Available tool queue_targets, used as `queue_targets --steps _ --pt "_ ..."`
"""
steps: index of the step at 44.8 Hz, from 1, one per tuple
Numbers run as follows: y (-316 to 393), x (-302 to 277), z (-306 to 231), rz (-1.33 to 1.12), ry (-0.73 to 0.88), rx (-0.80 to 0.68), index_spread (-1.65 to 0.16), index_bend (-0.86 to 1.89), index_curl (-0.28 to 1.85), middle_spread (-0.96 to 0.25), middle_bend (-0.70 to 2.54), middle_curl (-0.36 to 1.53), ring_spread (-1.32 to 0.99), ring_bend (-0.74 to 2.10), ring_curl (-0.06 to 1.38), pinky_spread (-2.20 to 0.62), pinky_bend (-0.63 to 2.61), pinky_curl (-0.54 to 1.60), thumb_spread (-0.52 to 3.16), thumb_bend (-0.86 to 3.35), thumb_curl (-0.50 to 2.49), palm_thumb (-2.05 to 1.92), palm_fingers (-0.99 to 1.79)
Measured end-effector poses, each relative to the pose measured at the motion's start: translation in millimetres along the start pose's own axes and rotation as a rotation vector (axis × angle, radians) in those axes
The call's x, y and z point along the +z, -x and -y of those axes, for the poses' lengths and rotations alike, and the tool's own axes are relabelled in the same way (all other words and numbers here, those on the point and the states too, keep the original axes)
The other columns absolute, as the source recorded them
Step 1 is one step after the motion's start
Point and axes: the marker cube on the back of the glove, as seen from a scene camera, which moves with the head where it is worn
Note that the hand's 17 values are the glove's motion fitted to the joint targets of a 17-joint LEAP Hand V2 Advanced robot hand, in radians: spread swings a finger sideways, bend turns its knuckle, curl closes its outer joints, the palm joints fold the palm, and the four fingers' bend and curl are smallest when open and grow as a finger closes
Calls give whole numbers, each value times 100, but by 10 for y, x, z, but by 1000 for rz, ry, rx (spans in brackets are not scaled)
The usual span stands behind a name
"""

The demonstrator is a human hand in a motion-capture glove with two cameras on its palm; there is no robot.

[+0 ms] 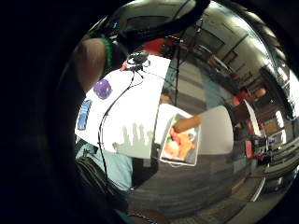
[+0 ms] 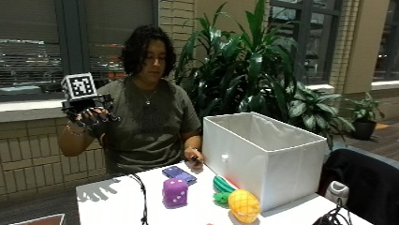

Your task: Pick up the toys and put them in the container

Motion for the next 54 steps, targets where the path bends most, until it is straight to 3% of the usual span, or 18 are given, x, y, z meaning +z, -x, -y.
queue_targets --steps 12,30,41,54 --pt "31 59 28 27 -3 -7 -31 24 16 -14 18 8 -23 39 14 -5 58 22 110 2 6 0 48" --pt "91 231 61 94 -3 -21 -38 23 24 -17 18 15 -30 44 17 -6 62 26 138 -1 14 -2 44" --pt "693 1241 662 213 171 -145 -39 22 28 -18 19 18 -32 50 20 -7 62 28 142 -1 17 -2 46" --pt "1109 2603 1456 93 286 -177 -41 20 33 -19 18 22 -32 43 20 -9 71 32 141 -2 20 -2 38"
